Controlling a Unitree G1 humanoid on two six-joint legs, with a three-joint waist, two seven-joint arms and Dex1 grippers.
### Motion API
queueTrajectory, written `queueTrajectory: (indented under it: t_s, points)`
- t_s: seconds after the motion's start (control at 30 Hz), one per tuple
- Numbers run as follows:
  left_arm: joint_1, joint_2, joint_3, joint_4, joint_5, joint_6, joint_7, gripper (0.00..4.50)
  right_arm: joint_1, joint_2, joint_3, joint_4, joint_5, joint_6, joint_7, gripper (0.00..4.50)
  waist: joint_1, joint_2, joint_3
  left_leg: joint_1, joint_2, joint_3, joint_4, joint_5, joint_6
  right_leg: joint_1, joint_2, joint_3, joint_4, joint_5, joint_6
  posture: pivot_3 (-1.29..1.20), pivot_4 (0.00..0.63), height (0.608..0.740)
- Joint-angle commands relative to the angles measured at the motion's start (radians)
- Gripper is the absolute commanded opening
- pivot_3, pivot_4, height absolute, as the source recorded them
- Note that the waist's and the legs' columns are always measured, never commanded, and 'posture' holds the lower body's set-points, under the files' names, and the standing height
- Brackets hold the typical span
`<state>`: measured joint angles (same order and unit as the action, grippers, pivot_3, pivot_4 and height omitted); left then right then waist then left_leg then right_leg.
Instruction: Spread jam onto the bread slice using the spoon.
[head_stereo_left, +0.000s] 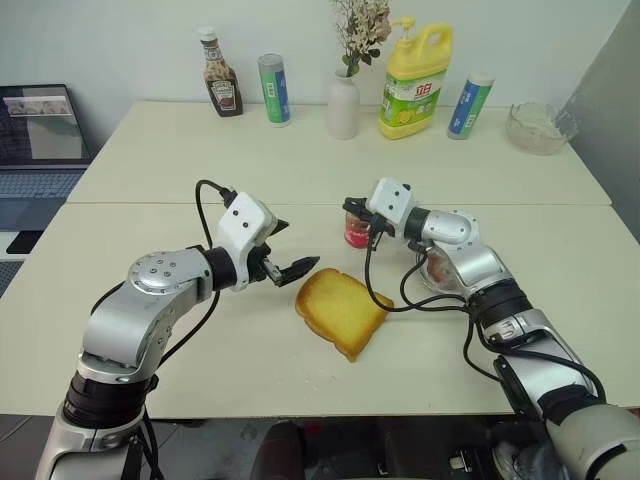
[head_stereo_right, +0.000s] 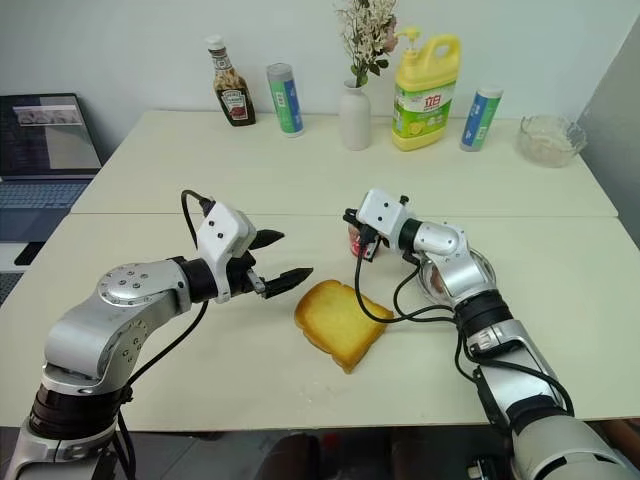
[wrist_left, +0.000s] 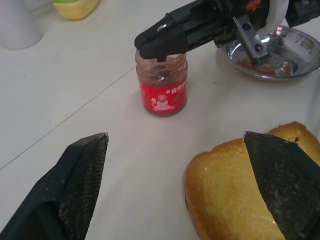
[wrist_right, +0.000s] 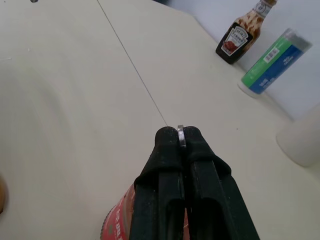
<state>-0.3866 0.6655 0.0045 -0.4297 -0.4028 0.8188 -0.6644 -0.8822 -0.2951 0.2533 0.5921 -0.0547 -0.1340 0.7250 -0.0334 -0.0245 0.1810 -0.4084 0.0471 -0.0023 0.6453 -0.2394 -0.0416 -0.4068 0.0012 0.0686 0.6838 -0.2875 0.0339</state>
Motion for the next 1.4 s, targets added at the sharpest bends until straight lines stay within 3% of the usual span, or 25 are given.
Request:
queueTrajectory:
  t_s: [0.03,0.47,0.9,1.4]
  points:
    - [0.018,0.015,0.007,-0.022,0.013,-0.028,0.002,4.5,-0.007,0.027,-0.041,-0.04,0.054,0.108,0.02,0.03,0.0,0.0,0.0,0.0,0.0,0.0,0.0,0.0,0.0,0.0,0.0,0.0,0.0,0.0,0.0,0.0,0.15,0.74]
    - [0.024,0.009,0.008,-0.005,0.02,-0.049,0.002,4.5,-0.021,0.115,-0.219,-0.079,0.225,0.464,-0.056,0.03,-0.002,0.0,0.0,0.005,0.0,0.001,0.0,0.0,0.0,0.001,0.0,0.001,0.007,0.0,0.0,0.0,0.15,0.74]
    - [0.001,-0.003,-0.017,0.023,0.035,-0.075,-0.004,4.5,-0.02,0.153,-0.365,-0.005,0.352,0.571,-0.157,0.03,-0.005,0.0,0.0,0.006,-0.001,0.002,0.0,0.0,0.0,0.002,0.0,0.002,0.008,0.0,0.0,0.0,0.15,0.74]
    - [-0.013,-0.007,-0.042,0.05,0.048,-0.104,-0.007,4.5,-0.041,0.187,-0.519,-0.063,0.544,0.746,-0.267,0.03,-0.012,0.0,0.0,0.006,0.0,0.002,0.0,0.0,0.0,0.001,0.001,0.002,0.008,0.0,0.0,0.0,0.15,0.74]
